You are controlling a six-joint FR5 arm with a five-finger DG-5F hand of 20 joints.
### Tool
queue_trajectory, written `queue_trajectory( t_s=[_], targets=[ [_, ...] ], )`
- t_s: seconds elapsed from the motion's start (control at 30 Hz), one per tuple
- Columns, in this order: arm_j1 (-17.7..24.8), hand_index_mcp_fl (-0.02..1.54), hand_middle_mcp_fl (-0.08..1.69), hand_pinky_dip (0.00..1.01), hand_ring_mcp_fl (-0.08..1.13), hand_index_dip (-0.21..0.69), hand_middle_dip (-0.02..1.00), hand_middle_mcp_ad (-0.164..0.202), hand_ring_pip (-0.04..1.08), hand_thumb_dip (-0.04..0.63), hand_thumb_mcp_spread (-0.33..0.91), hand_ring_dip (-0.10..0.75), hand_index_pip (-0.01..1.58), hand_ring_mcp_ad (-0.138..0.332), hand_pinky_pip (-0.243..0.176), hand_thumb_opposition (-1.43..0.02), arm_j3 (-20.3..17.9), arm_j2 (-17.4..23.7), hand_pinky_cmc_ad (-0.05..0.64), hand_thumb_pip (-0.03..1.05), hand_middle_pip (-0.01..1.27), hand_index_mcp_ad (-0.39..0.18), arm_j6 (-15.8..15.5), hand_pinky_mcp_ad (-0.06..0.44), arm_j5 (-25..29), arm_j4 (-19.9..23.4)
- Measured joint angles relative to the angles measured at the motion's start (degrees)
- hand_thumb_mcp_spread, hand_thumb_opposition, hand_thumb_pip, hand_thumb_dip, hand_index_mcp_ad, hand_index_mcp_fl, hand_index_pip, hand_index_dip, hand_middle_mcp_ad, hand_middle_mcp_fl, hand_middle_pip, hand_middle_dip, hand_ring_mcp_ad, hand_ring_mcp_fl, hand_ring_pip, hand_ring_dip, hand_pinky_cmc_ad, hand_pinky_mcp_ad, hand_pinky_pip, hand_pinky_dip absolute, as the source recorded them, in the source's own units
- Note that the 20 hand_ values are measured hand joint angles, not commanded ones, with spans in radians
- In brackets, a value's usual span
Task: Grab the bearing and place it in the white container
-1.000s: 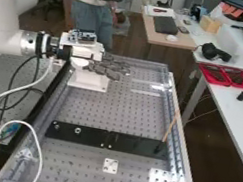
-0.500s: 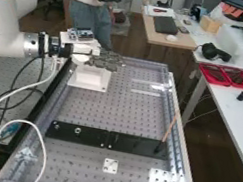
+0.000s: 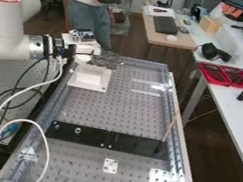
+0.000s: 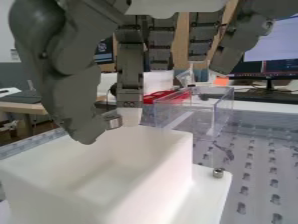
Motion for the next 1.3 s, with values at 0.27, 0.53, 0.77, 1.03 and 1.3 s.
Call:
queue_trajectory(
  t_s=[0.27,0.53,0.77,1.03,1.3],
  targets=[
    [0.12,0.16,0.07,0.38,0.00,0.040,0.19,0.045,0.09,0.284,0.39,0.093,1.55,0.176,-0.061,-0.83,1.13,-1.76,0.340,0.66,0.13,-0.021,-1.91,0.178,0.55,-2.51],
    [0.16,0.02,0.01,0.46,0.00,0.031,0.19,0.042,0.09,0.281,0.33,0.093,1.47,0.176,-0.063,-0.82,1.03,-1.66,0.340,0.72,0.13,-0.065,-0.78,0.180,1.58,-3.00],
    [-0.82,0.02,0.01,0.53,0.00,0.016,0.19,0.047,0.09,0.281,0.29,0.093,1.37,0.173,-0.075,-0.80,2.05,1.22,0.340,0.72,0.13,-0.063,0.68,0.180,2.19,-5.24],
    [-3.77,0.02,0.01,0.57,0.00,0.012,0.19,0.051,0.09,0.267,0.27,0.089,1.31,0.175,-0.089,-0.80,5.98,9.49,0.340,0.73,0.13,-0.063,4.99,0.192,5.67,-10.86],
    [-6.22,0.02,0.01,0.57,0.00,-0.021,0.19,0.054,0.09,0.253,0.25,0.093,1.18,0.176,-0.091,-0.80,13.81,15.54,0.340,0.72,0.13,-0.063,9.19,0.201,15.71,-18.99]
  ],
)
